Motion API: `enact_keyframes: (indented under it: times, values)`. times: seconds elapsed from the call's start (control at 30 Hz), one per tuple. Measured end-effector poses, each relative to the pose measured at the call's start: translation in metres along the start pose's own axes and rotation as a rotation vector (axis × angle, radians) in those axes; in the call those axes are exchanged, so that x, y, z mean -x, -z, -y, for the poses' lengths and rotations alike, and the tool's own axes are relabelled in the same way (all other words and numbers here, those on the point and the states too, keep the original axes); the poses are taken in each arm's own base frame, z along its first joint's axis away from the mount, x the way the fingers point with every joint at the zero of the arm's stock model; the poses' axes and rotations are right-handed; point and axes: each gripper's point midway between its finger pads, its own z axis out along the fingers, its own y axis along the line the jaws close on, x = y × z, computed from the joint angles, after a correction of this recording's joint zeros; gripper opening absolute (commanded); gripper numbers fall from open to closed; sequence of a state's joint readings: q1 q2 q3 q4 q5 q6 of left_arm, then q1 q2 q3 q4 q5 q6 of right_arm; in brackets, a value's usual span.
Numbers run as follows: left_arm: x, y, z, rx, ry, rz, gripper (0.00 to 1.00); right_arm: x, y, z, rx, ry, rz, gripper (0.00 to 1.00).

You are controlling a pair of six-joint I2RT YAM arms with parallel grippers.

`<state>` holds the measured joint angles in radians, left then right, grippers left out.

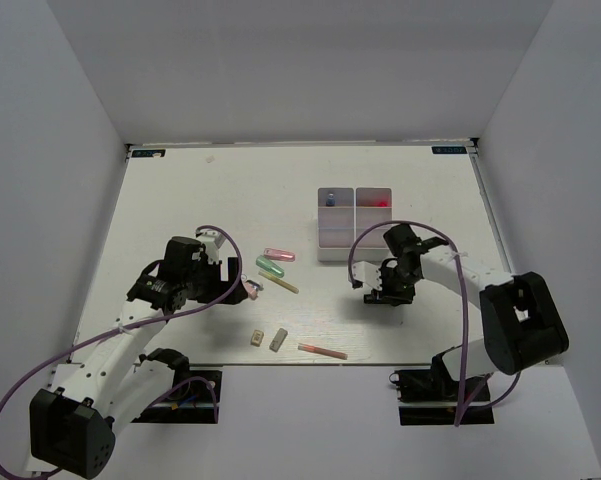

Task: Sort the stationery into containers
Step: Pick up the stationery from the center of the board.

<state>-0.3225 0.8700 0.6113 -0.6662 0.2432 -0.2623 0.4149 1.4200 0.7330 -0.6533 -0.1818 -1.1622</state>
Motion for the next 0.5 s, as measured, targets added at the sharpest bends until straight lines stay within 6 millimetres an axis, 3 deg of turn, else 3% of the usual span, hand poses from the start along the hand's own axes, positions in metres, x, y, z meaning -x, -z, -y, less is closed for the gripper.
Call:
enact_keyframes:
  times: [0.03, 0.07, 0.1, 0.17, 0.37, 0.43, 0.5]
  values:
    - [0.0, 0.0, 0.0, 0.0, 0.0, 0.0, 0.97, 0.0, 0.0, 0.0, 0.011, 0.004, -0.004, 0.16]
    - [0.0, 0.0, 0.0, 0.0, 0.0, 0.0, 0.97, 0.0, 0.0, 0.001, 0.011, 0.007, -0.009, 0.16]
    - [0.0, 0.0, 0.0, 0.0, -0.001, 0.0, 0.97, 0.0, 0.0, 0.003, 0.01, 0.013, -0.012, 0.06]
    - [0.0, 0.0, 0.0, 0.0, -0.002, 0.0, 0.97, -0.001, 0.0, 0.004, 0.001, 0.024, -0.012, 0.0]
    - [0.0, 0.0, 0.0, 0.0, -0.003, 0.0, 0.97, -0.008, 0.01, -0.006, -0.018, 0.061, -0.032, 0.0]
    - [0.0, 0.0, 0.0, 0.0, -0.003, 0.0, 0.97, -0.005, 0.025, -0.008, -0.01, 0.071, -0.041, 0.0]
    - [0.0, 0.0, 0.0, 0.0, -0.003, 0.0, 0.97, 0.008, 0.056, 0.007, -0.053, 0.095, -0.031, 0.0]
